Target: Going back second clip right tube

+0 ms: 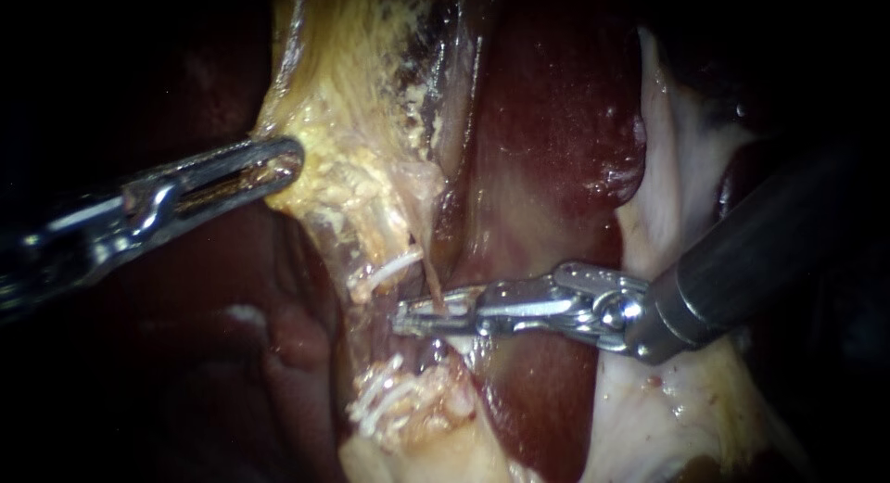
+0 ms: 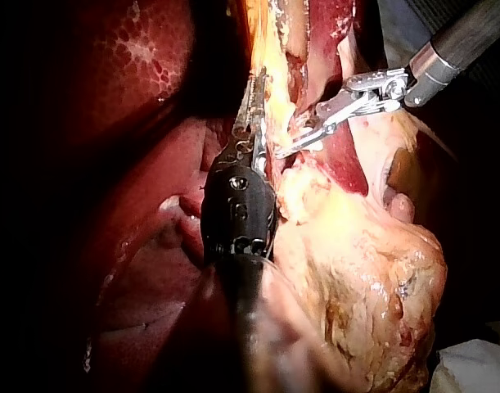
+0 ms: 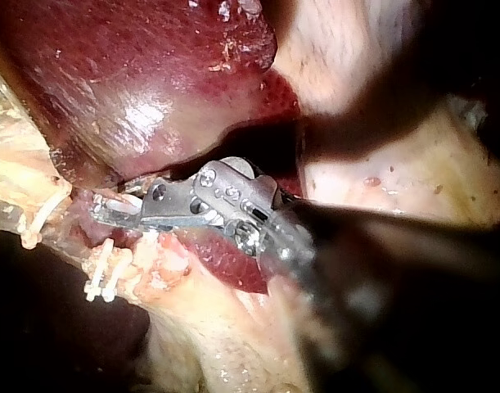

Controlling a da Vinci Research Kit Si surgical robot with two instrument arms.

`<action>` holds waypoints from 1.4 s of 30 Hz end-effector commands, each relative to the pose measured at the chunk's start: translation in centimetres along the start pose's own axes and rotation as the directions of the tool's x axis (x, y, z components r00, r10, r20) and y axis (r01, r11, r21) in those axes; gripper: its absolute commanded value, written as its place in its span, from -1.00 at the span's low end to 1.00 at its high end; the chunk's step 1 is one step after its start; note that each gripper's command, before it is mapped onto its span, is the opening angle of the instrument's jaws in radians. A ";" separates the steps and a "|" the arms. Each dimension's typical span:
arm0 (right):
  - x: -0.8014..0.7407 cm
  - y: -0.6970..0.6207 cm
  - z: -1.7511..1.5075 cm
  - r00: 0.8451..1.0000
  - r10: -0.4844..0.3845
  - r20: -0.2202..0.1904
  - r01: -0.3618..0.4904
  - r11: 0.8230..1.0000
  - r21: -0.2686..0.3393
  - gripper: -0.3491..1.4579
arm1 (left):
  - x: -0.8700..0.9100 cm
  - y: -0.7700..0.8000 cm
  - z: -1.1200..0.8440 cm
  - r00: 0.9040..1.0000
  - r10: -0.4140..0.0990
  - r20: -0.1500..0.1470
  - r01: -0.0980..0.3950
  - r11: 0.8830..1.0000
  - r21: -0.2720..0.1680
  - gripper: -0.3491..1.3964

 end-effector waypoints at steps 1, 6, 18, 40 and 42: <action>0.00 0.00 0.00 1.000 0.000 0.000 0.000 1.000 0.000 -1.00 | 0.00 0.00 0.00 1.000 0.000 0.000 0.000 1.000 0.000 -1.00; 0.07 -0.01 0.03 0.998 -0.060 -0.001 0.060 0.998 -0.002 -0.01 | 0.00 0.00 0.00 1.000 0.000 0.000 0.000 1.000 0.000 -1.00; 0.28 -0.04 -0.43 0.970 -0.244 -0.010 0.244 0.970 -0.014 0.05 | 0.00 0.01 -0.01 1.000 0.000 0.000 0.000 1.000 0.000 -1.00; 0.68 -0.32 -1.50 0.878 -0.475 -0.053 0.477 0.878 0.044 0.05 | 0.00 0.02 -0.01 1.000 0.001 0.000 -0.001 1.000 0.001 -1.00; 0.78 -0.40 -1.62 0.850 -0.524 -0.061 0.527 0.849 0.047 0.05 | 0.00 0.02 -0.01 1.000 0.001 0.000 -0.001 1.000 0.001 -1.00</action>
